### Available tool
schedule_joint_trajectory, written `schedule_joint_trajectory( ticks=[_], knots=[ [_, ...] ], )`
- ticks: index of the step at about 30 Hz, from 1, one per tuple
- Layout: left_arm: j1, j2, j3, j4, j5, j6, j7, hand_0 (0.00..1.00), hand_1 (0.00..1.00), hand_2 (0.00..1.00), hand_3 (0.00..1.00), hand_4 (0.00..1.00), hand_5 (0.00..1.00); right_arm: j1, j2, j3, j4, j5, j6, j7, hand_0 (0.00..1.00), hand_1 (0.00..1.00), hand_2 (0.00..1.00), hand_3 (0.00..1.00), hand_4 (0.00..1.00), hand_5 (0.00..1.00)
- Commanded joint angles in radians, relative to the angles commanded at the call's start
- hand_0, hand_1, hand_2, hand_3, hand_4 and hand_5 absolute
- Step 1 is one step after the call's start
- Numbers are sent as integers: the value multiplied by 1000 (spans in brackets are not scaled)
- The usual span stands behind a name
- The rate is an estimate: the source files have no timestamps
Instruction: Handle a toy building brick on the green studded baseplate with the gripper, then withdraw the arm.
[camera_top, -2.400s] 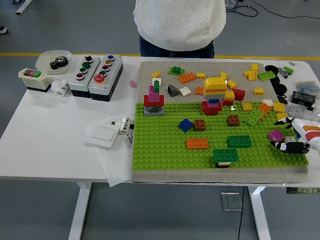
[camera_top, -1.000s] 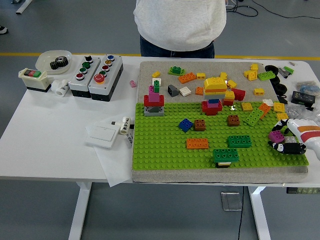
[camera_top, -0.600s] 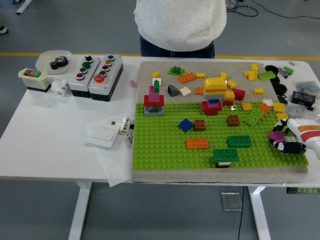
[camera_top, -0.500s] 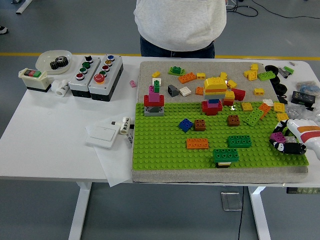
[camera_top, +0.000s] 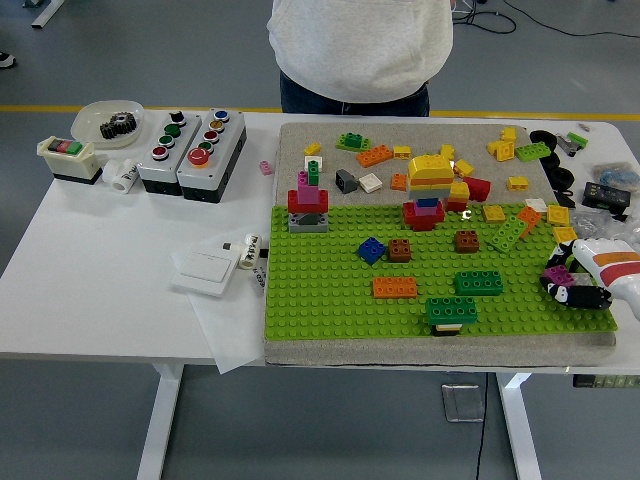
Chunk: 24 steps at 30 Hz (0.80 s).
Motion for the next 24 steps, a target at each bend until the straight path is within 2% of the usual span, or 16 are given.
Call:
schedule_joint_trajectory(
  ticks=[24],
  knots=[
    [0, 1, 3, -2, 0, -2, -2, 760, 749, 750, 607, 659, 624, -9, -5, 22, 27, -28, -26, 30, 301, 406, 483, 480, 604, 436]
  ],
)
